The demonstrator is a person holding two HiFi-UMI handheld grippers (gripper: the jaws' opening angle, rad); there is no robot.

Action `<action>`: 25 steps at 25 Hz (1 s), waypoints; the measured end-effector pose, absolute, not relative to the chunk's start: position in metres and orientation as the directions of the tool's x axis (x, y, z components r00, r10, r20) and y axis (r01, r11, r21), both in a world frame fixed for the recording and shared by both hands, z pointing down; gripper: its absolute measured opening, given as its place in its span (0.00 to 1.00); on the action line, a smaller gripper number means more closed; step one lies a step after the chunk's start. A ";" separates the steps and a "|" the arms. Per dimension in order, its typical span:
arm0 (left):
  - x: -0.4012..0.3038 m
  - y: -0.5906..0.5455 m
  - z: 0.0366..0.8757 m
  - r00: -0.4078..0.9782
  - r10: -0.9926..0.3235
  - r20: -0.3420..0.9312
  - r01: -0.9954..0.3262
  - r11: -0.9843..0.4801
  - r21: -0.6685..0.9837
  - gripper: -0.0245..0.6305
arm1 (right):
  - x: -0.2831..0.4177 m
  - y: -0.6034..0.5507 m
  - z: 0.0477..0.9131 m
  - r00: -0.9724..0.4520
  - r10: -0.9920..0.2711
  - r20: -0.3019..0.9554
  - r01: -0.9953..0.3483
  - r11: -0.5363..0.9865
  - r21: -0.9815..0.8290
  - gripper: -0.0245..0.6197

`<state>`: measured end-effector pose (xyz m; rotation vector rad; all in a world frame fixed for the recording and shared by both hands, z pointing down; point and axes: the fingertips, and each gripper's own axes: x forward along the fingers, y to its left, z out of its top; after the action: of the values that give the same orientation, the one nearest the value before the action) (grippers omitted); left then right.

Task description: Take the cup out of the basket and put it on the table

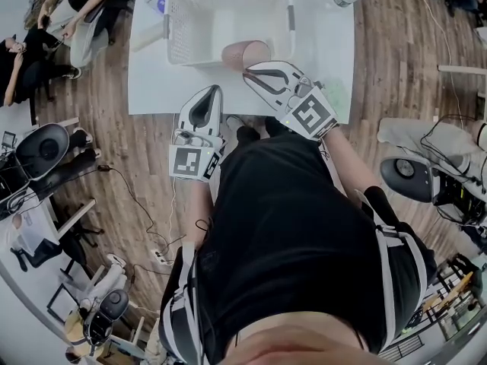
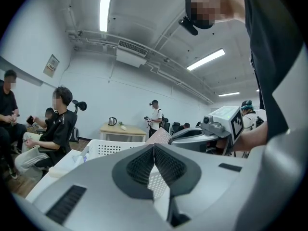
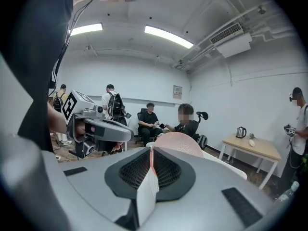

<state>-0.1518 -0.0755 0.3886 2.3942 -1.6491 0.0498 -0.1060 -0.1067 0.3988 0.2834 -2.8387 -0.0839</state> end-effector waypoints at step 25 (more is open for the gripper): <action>-0.095 -0.053 0.392 0.269 -0.948 0.168 -0.956 -0.242 0.164 0.07 | -0.064 -0.106 0.400 -0.957 -0.182 0.226 -0.164 0.982 0.099 0.09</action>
<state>-0.0946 -0.0534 0.3920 2.3061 -1.7694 0.0498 -0.0637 -0.1057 0.3998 0.2562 -2.8917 -0.1162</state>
